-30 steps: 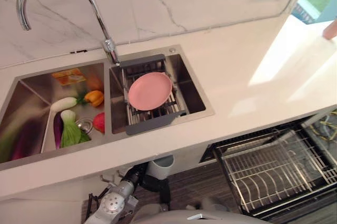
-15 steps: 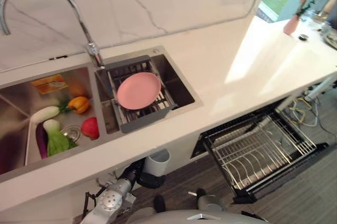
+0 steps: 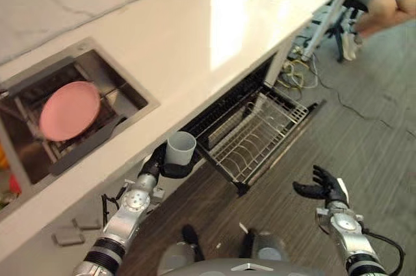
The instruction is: Place the dishes in the dishwasher.
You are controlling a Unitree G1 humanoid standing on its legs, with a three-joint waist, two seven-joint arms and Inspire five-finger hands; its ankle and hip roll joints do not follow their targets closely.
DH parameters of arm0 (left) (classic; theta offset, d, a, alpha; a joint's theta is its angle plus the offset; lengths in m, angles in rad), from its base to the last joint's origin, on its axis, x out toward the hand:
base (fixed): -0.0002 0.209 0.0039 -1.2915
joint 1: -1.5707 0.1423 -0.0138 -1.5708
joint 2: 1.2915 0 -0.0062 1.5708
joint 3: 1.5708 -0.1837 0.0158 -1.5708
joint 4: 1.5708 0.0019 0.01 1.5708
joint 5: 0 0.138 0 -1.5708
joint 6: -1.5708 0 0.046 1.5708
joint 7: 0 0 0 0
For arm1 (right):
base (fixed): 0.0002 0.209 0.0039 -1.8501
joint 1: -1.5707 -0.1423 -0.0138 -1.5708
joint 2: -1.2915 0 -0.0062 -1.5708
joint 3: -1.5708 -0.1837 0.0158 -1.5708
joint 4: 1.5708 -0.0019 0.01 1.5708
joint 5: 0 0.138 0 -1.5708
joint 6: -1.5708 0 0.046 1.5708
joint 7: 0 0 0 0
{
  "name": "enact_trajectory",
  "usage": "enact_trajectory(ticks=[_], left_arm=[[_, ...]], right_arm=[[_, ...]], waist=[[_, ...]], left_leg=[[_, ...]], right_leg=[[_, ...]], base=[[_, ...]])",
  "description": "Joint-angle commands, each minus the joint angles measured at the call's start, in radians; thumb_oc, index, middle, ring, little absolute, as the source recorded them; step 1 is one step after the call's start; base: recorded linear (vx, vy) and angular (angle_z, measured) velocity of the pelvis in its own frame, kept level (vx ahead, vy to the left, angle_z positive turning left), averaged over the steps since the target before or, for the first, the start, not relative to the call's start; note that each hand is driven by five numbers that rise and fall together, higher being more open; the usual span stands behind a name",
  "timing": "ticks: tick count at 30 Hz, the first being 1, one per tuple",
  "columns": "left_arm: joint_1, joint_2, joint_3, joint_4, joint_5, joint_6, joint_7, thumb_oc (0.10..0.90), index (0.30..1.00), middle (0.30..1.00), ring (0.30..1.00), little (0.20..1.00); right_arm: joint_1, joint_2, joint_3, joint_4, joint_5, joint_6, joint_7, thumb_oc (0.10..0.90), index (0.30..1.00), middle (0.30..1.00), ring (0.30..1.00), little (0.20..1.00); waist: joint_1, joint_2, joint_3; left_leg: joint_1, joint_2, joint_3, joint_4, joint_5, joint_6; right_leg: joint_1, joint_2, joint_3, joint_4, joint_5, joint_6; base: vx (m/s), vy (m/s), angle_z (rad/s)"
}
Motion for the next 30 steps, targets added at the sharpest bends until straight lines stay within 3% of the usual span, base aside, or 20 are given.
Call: enact_trajectory(ticks=[1, 3, 7, 8, 9, 10, 12, 14, 20, 30], left_arm=[[-0.184, 0.036, 0.139, -0.156, -0.018, -0.174, 0.057, 0.4, 0.3, 0.3, 0.3, 0.3], [-0.162, 0.021, 0.166, -0.157, -0.012, -0.18, 0.063, 0.4, 0.3, 0.3, 0.3, 0.3], [-0.161, 0.004, 0.176, -0.15, -0.011, -0.188, 0.075, 0.4, 0.3, 0.3, 0.3, 0.3], [-0.159, -0.01, 0.177, -0.147, -0.011, -0.191, 0.079, 0.4, 0.3, 0.3, 0.3, 0.3], [-0.159, -0.01, 0.177, -0.147, -0.011, -0.191, 0.079, 0.4, 0.3, 0.3, 0.3, 0.3], [-0.153, -0.032, 0.173, -0.139, -0.004, -0.193, 0.084, 0.4, 0.3, 0.3, 0.3, 0.3], [-0.153, -0.033, 0.172, -0.139, -0.004, -0.193, 0.084, 0.4, 0.3, 0.3, 0.3, 0.3], [-0.141, -0.049, 0.172, -0.137, 0.007, -0.19, 0.086, 0.4, 0.3, 0.3, 0.3, 0.3], [-0.154, -0.075, 0.146, -0.121, 0.035, -0.199, 0.102, 0.4, 0.3, 0.3, 0.3, 0.3], [-0.232, -0.076, 0.07, -0.071, 0.078, -0.216, 0.114, 0.4, 0.3, 0.3, 0.3, 0.3]], right_arm=[[-0.001, -0.031, -0.006, -0.05, -0.051, -0.051, -0.004, 0.8, 0.9, 0.9, 0.9, 0.9], [-0.003, -0.041, 0.005, -0.11, -0.074, -0.056, -0.001, 0.8, 0.9, 0.9, 0.9, 0.9], [-0.01, -0.049, 0.003, -0.166, -0.065, -0.071, -0.002, 0.8, 0.9, 0.9, 0.9, 0.9], [-0.014, -0.06, 0.001, -0.215, -0.063, -0.084, -0.006, 0.8, 0.9, 0.9, 0.9, 0.9], [-0.014, -0.06, 0.001, -0.215, -0.063, -0.083, -0.006, 0.8, 0.9, 0.9, 0.9, 0.9], [-0.017, -0.075, -0.011, -0.311, -0.039, -0.111, -0.001, 0.8, 0.9, 0.9, 0.9, 0.9], [-0.015, -0.076, -0.012, -0.312, -0.039, -0.11, -0.001, 0.8, 0.9, 0.9, 0.9, 0.9], [-0.015, -0.07, -0.021, -0.399, 0.004, -0.128, 0.015, 0.8, 0.9, 0.9, 0.9, 0.9], [-0.059, -0.05, 0.01, -0.545, 0.127, -0.175, 0.06, 0.8, 0.9, 0.9, 0.9, 0.9], [-0.112, -0.039, 0.098, -0.635, 0.335, -0.174, 0.15, 0.8, 0.9, 0.9, 0.9, 0.9]], waist=[[0.018, -0.018, -0.088], [0.027, -0.02, -0.099], [0.021, -0.004, -0.092], [0.017, 0.008, -0.088], [0.016, 0.008, -0.088], [0.009, 0.03, -0.074], [0.008, 0.031, -0.074], [0.005, 0.043, -0.072], [0.004, 0.053, -0.09], [0.001, 0.054, -0.118]], left_leg=[[0.031, 0.013, -0.012, -0.025, -0.063, -0.041], [0.006, 0.045, -0.02, -0.012, -0.029, -0.07], [0.001, 0.069, -0.039, -0.018, 0.005, -0.091], [-0.011, 0.086, -0.056, -0.032, 0.038, -0.109], [-0.011, 0.086, -0.057, -0.032, 0.039, -0.109], [-0.017, 0.106, -0.09, -0.064, 0.089, -0.131], [-0.016, 0.107, -0.092, -0.066, 0.091, -0.132], [-0.023, 0.116, -0.091, -0.084, 0.128, -0.128], [-0.015, 0.123, -0.103, -0.098, 0.141, -0.139], [0.008, 0.113, -0.101, -0.102, 0.115, -0.154]], right_leg=[[0.199, 0.025, 0.002, -0.394, 0.241, 0.016], [0.218, 0.082, -0.01, -0.485, 0.154, 0.004], [0.234, 0.125, -0.013, -0.527, 0.108, -0.022], [0.248, 0.161, -0.011, -0.555, 0.081, -0.04], [0.248, 0.161, -0.011, -0.556, 0.081, -0.04], [0.264, 0.204, -0.019, -0.566, 0.042, -0.064], [0.266, 0.205, -0.022, -0.566, 0.042, -0.065], [0.273, 0.222, -0.045, -0.569, 0.042, -0.081], [0.292, 0.231, -0.068, -0.569, 0.034, -0.087], [0.31, 0.217, -0.075, -0.569, 0.026, -0.075]], base=[[-0.1, -0.311, -0.91], [-0.07, -0.309, -0.84], [-0.06, -0.194, 0.01], [-0.07, -0.158, 0.1], [-0.18, -0.338, 0.2], [-0.11, -0.184, 0.21], [-0.1, -0.117, 0.58], [-0.1, -0.071, 0.48], [0.0, -0.027, 0.18], [0.04, 0.006, 0.09]])
